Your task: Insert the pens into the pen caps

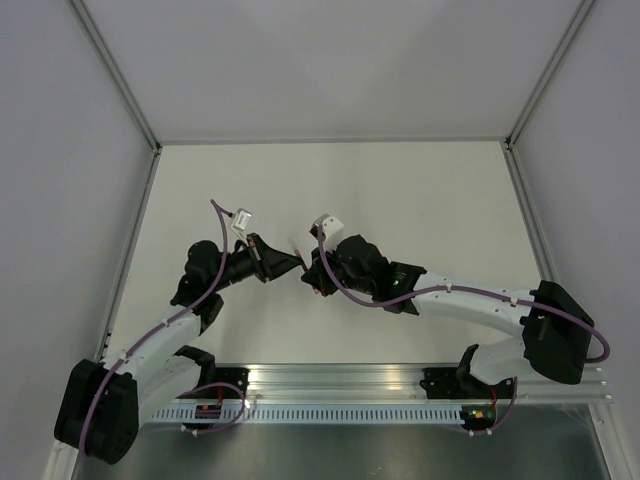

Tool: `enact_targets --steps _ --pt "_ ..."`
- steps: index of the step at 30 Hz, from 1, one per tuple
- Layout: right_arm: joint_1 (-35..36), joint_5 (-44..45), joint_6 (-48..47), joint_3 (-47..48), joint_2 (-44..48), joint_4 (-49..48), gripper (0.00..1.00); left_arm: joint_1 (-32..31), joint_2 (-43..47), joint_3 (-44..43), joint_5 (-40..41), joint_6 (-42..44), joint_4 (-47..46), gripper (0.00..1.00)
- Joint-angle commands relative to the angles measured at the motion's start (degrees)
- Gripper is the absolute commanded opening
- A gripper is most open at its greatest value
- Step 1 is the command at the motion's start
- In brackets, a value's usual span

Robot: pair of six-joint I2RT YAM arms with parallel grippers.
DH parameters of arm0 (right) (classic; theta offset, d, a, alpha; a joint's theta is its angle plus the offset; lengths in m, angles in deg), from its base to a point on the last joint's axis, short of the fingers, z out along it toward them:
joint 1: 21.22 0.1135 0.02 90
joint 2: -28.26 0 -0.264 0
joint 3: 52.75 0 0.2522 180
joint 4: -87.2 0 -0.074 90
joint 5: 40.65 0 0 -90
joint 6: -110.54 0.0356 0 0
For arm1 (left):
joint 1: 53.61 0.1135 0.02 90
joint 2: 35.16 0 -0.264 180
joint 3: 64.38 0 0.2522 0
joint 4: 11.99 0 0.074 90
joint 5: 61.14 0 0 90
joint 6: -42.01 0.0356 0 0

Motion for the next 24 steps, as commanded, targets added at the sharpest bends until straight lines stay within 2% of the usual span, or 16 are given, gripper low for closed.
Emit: enact_targets --steps 1,2,3,7,9,10,16,20,24 --pt "-0.62 6.05 2.09 -0.31 0.0 -1.66 0.0 0.21 1.61 -0.27 0.65 -0.08 -0.39 0.29" --pt "-0.62 6.84 2.1 -0.32 0.0 -1.57 0.0 0.21 1.61 -0.36 0.65 0.36 0.32 0.35" --pt "-0.62 7.46 2.79 -0.32 0.18 -1.48 0.0 0.21 1.61 -1.05 1.18 0.72 1.37 0.48" --pt "-1.06 10.62 4.47 0.47 -0.61 0.89 0.0 0.21 0.82 -2.73 2.23 2.21 5.94 0.71" --pt "-1.94 12.29 5.0 0.48 -1.84 2.3 0.0 0.21 0.29 -3.43 3.99 2.47 8.83 0.88" --pt "-2.46 12.3 5.61 0.65 -2.45 2.82 0.0 0.21 0.2 -3.78 5.21 3.17 10.24 0.91" --pt "-3.87 12.56 8.68 4.51 -11.41 8.71 0.0 0.3 2.31 -6.24 19.88 6.51 23.59 0.94" --pt "-4.31 12.3 10.27 7.33 -18.78 12.22 0.02 0.3 5.82 -6.07 28.14 7.14 27.39 0.95" --pt "-5.37 12.82 11.5 9.0 -21.79 13.81 0.03 0.39 11.62 -4.49 32.03 6.78 28.27 0.95"
